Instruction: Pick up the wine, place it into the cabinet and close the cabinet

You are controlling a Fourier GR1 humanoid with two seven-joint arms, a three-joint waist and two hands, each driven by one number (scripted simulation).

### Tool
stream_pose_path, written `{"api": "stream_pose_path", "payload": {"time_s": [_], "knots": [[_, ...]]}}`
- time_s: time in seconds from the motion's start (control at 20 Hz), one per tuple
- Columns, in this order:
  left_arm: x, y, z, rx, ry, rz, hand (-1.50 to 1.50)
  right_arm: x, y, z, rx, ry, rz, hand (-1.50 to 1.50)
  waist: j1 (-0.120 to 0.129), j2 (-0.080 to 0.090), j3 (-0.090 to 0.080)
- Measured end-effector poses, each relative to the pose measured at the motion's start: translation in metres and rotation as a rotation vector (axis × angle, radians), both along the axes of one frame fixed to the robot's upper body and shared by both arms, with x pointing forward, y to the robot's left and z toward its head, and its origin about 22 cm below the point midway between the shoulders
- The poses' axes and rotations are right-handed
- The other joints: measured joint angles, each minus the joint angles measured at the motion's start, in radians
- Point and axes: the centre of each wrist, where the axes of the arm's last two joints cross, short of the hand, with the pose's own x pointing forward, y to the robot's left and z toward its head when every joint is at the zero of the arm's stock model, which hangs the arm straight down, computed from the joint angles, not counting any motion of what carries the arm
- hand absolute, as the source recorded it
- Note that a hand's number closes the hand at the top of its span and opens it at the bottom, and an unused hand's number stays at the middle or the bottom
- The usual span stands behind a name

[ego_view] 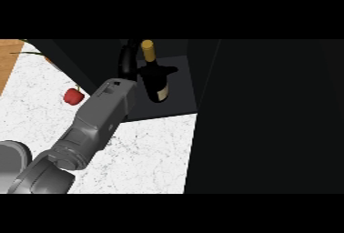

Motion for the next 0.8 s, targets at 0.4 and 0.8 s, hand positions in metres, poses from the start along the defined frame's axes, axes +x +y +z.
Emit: {"api": "stream_pose_path", "payload": {"time_s": [0.4,0.8], "knots": [[0.003,-0.019,0.015,-0.171,-0.069,-0.146,1.5,0.0,-0.004,0.0,-0.012,0.002,-0.016,-1.5,0.026,-0.012,0.001],[0.003,-0.037,0.023,-0.248,-0.074,-0.262,-1.5,-0.001,-0.009,0.001,-0.033,0.022,-0.045,-1.5,0.06,-0.025,0.002]]}}
